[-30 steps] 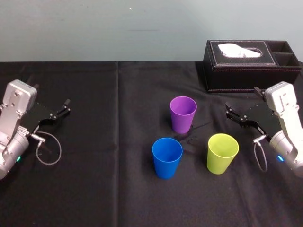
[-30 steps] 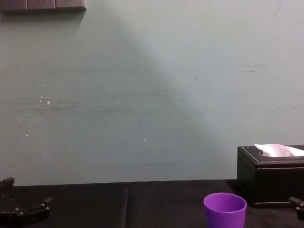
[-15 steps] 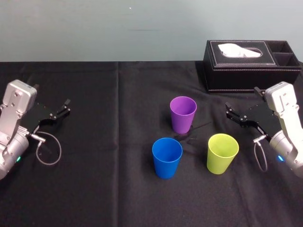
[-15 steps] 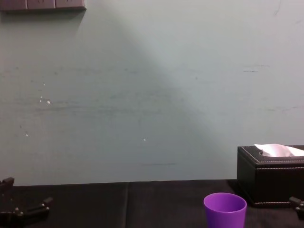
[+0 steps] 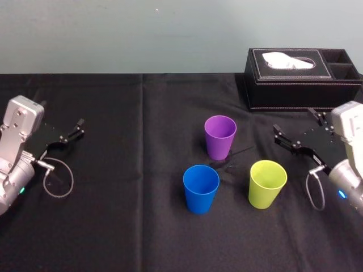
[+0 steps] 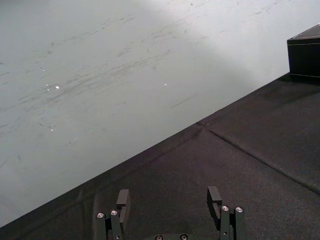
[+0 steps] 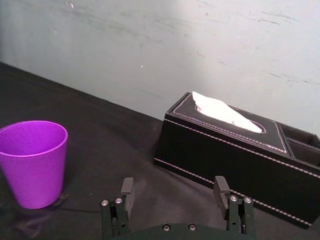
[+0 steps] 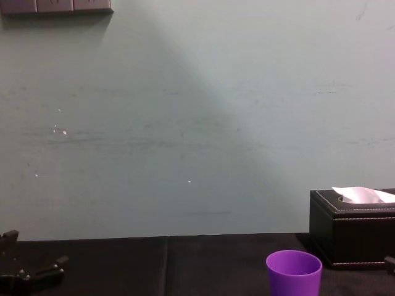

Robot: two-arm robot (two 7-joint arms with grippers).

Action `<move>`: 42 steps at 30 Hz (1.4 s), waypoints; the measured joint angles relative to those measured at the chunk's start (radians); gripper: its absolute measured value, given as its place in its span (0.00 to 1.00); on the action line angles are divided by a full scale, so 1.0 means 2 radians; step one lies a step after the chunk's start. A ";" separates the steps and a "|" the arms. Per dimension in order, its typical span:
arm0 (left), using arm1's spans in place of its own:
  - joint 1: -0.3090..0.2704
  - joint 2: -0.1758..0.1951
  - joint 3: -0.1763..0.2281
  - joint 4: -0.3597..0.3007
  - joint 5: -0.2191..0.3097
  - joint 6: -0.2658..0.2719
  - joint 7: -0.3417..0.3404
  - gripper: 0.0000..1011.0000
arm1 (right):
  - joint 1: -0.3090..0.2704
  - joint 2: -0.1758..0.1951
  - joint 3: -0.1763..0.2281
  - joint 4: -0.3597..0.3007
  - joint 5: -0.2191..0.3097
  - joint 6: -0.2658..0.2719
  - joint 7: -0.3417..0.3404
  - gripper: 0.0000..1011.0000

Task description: Stack the three plastic cups sequentially using one hand.

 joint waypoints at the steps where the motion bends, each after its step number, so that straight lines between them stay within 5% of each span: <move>1: 0.000 0.000 0.000 0.000 0.000 0.000 0.000 1.00 | -0.005 0.001 0.003 -0.002 0.005 -0.004 0.004 0.99; 21: 0.000 0.000 0.000 0.000 0.000 0.000 0.000 1.00 | -0.178 0.078 0.099 -0.100 0.132 -0.096 0.133 0.99; 32: 0.000 0.000 0.000 0.000 0.000 0.000 0.000 1.00 | -0.249 0.110 0.118 -0.125 0.125 -0.122 0.183 0.99; 42: 0.000 0.000 0.000 0.000 0.000 0.000 0.000 1.00 | -0.242 0.095 0.102 -0.119 0.094 -0.108 0.196 0.99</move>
